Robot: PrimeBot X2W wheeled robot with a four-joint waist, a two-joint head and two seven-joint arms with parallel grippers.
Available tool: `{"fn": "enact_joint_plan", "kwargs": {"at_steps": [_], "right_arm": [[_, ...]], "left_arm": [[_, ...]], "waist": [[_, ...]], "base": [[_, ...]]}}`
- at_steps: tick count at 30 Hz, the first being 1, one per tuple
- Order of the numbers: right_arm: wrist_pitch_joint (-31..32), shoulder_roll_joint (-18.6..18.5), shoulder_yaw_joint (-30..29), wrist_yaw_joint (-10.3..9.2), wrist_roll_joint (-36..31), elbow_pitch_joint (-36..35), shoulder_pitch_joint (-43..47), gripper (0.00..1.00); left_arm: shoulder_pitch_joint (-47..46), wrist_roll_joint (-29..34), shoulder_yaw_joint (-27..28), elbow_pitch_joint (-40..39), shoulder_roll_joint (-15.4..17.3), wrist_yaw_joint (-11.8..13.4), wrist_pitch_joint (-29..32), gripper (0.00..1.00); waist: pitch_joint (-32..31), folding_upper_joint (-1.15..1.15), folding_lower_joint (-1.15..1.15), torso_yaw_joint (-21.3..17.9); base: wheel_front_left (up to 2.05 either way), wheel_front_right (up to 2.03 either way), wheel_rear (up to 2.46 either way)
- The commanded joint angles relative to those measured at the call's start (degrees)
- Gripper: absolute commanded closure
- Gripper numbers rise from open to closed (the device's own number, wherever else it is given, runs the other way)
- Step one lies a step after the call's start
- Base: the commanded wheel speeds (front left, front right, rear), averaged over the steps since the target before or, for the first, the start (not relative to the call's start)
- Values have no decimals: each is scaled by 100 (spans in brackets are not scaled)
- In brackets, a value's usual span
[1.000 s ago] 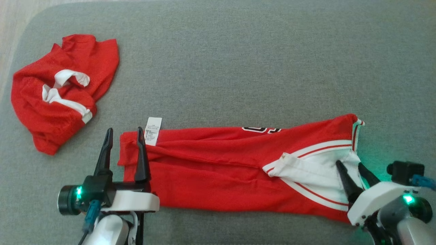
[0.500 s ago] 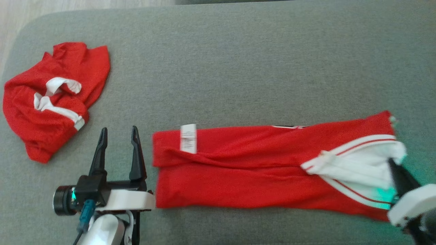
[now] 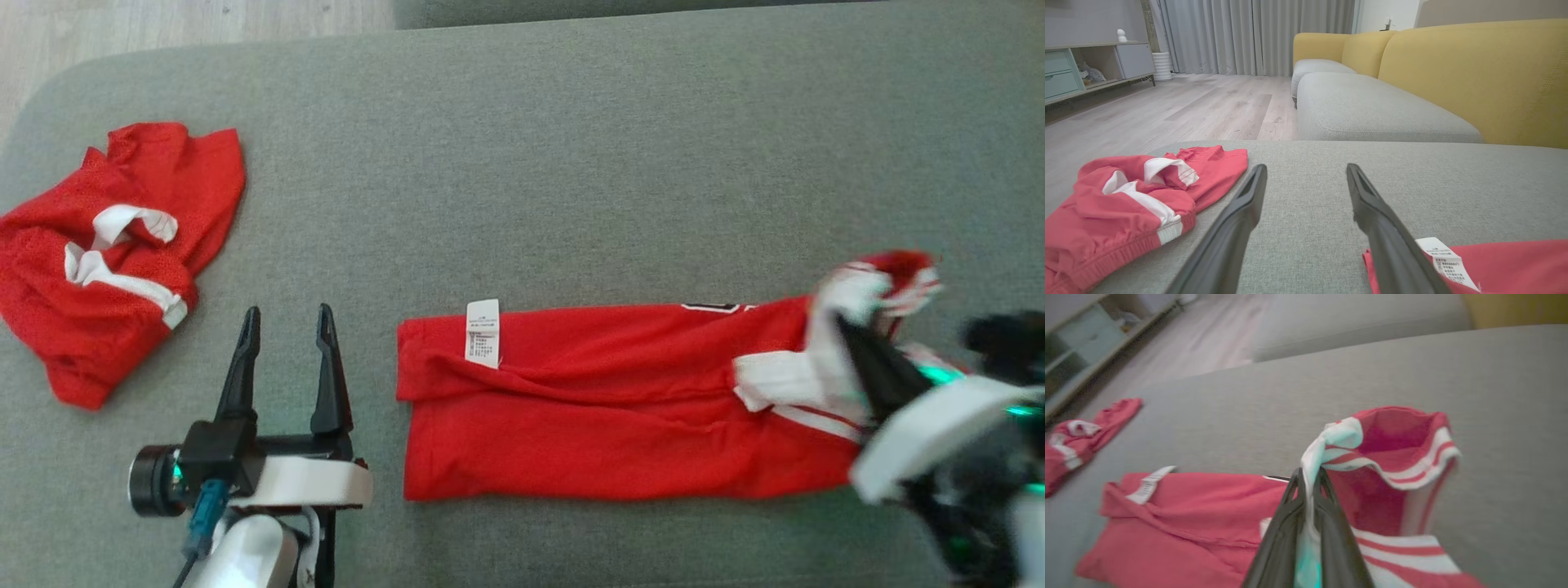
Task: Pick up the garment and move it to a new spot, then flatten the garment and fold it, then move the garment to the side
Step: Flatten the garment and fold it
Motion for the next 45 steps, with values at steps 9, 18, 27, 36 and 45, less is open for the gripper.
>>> {"fn": "enact_joint_plan", "kwargs": {"at_steps": [9,18,27,36,45], "right_arm": [[-271,755,2053,-4,803,458,-1134,100],[-1433,862,3578,-4,1639,1621,-1888,100],[-2502,728,4428,-4,1956,1550,-2483,0],[-3924,-236,3220,-4,692,910,-2286,0],[-3719,-261,799,-4,-472,591,-680,0]], "left_arm": [[-200,7,108,-61,-56,-72,-54,0],[-381,52,29,64,-235,-167,-54,0],[-337,107,148,131,-313,-208,-54,0],[-258,190,235,141,-294,-222,-54,0],[-144,268,314,139,-123,-169,-49,0]], "waist": [[136,0,0,299],[350,0,0,675],[337,0,0,631],[222,0,0,445],[95,0,0,248]], "base": [[0,0,0],[0,0,0],[0,0,0],[0,0,0],[0,0,0]]}}
